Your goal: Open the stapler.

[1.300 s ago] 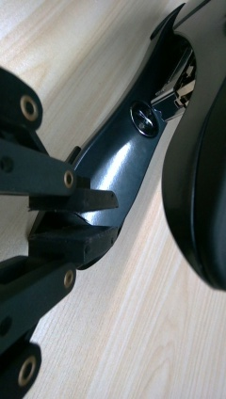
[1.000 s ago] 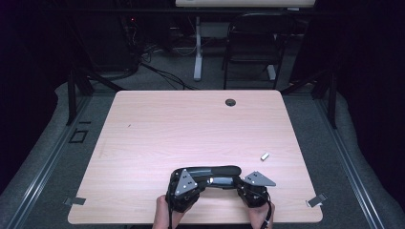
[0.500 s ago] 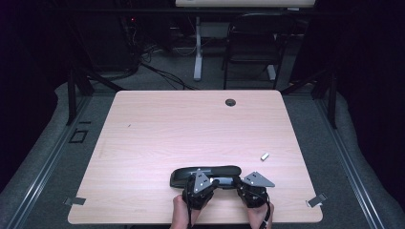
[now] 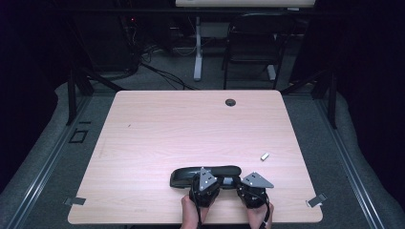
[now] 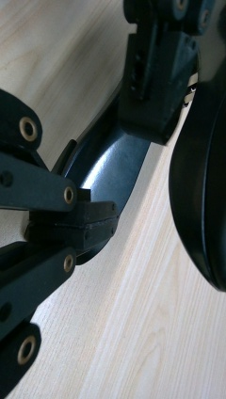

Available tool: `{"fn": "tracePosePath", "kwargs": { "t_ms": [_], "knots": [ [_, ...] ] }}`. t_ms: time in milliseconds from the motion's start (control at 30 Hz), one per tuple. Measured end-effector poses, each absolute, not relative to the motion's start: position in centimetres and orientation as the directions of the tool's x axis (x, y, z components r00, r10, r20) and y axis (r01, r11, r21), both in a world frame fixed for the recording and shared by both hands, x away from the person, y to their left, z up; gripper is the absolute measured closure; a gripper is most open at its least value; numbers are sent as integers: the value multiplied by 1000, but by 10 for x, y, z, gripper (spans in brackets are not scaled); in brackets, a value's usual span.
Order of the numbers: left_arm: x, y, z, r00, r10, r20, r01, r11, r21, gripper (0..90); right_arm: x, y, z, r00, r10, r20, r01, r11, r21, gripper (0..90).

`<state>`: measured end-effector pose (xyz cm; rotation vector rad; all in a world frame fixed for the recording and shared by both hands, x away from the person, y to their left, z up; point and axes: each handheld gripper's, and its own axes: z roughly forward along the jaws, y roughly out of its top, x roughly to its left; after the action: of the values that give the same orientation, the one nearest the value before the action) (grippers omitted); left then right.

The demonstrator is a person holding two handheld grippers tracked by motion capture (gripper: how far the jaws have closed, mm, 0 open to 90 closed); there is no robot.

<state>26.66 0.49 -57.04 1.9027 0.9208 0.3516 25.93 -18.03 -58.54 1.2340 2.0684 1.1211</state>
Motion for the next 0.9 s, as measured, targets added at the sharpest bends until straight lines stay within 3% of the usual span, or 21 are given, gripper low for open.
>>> {"fn": "tracePosePath", "kwargs": {
  "t_ms": [900],
  "knots": [
    [271,-8,-578,653,732,-196,456,-173,873,900,258,-179,-586,-479,878,-10,477,270,837,900]
  ]
}}
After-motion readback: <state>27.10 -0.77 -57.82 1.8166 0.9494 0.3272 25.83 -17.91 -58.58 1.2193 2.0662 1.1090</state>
